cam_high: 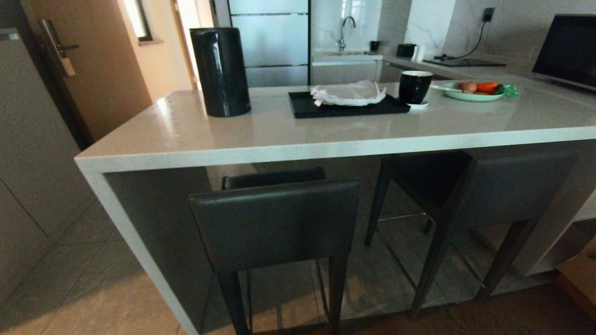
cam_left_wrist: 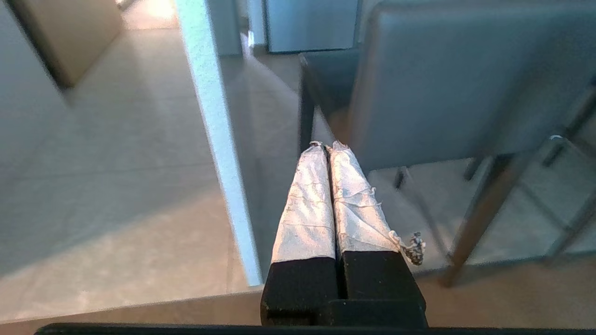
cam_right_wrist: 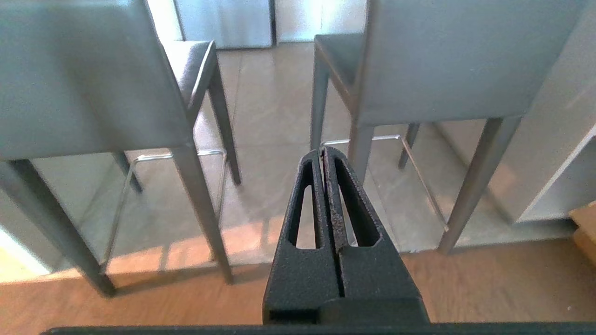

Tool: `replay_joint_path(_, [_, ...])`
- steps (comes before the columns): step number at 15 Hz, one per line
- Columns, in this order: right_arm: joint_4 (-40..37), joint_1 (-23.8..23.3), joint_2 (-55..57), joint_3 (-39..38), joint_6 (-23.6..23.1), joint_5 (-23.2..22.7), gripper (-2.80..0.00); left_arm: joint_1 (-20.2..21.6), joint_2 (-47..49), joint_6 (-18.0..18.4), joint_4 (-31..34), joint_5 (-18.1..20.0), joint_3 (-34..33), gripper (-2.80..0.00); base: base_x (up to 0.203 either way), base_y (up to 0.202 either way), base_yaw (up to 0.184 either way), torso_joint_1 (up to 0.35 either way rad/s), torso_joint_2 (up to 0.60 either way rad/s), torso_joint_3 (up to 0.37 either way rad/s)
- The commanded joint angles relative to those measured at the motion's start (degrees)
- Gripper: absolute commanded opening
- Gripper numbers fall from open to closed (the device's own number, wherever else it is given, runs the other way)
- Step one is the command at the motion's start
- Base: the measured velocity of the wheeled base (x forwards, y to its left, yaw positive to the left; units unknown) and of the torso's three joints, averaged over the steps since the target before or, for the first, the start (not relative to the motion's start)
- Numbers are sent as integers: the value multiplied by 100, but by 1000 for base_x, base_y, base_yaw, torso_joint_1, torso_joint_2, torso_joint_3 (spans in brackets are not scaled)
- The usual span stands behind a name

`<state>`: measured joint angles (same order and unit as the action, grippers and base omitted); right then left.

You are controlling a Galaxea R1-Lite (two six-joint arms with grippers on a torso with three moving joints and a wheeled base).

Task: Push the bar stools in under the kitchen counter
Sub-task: Pull the gray chair out from under the dining table

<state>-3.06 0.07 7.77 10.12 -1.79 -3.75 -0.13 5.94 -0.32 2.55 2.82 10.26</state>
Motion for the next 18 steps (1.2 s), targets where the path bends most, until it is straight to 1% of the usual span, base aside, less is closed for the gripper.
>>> replay_joint_path(1, [164, 1, 1554, 410, 33, -38, -280, -56, 1370, -137, -130, 67, 460, -280, 0, 0, 0, 0, 0, 0])
replay_joint_path(2, [444, 1, 2203, 514, 50, -53, -280, -84, 2078, -193, -474, 95, 513, -280, 0, 0, 0, 0, 0, 0])
replay_joint_path(3, [833, 1, 2875, 577, 64, -62, -280, -102, 2840, -228, -1012, 116, 483, -280, 0, 0, 0, 0, 0, 0])
replay_joint_path(6, [2465, 36, 4995, 589, 111, -88, -280, -127, 5462, -278, -3404, 138, 168, -280, 0, 0, 0, 0, 0, 0])
replay_joint_path(9, [4653, 281, 7063, 379, 139, -104, -280, -141, 8146, -294, -6128, 135, -130, -280, 0, 0, 0, 0, 0, 0])
replay_joint_path(11, [6384, 594, 8397, 160, 149, -107, -280, -182, 9572, -242, -7577, 144, -304, -280, 0, 0, 0, 0, 0, 0])
replay_joint_path(12, [7198, 755, 9019, 64, 150, -100, -280, -222, 10041, -220, -8143, 154, -351, -280, 0, 0, 0, 0, 0, 0])
replay_joint_path(13, [7796, 913, 9602, -4, 150, -92, -280, -271, 10378, -200, -8600, 163, -309, -280, 0, 0, 0, 0, 0, 0])
replay_joint_path(14, [8291, 1088, 10092, -42, 166, -85, -280, -301, 10643, -190, -8844, 169, -99, -280, 0, 0, 0, 0, 0, 0])
replay_joint_path(15, [8680, 1310, 10429, -25, 251, -81, -280, -297, 10851, -179, -8946, 177, 148, -280, 0, 0, 0, 0, 0, 0])
replay_joint_path(16, [8930, 1568, 10631, 136, 437, -64, -280, -290, 11019, -169, -8996, 190, 375, -280, 0, 0, 0, 0, 0, 0])
replay_joint_path(17, [9024, 1658, 10771, 364, 587, -50, -280, -315, 11123, -164, -9014, 198, 549, -280, 0, 0, 0, 0, 0, 0])
replay_joint_path(18, [9054, 1684, 10902, 560, 629, -36, -280, -349, 11228, -161, -9019, 206, 714, -280, 0, 0, 0, 0, 0, 0])
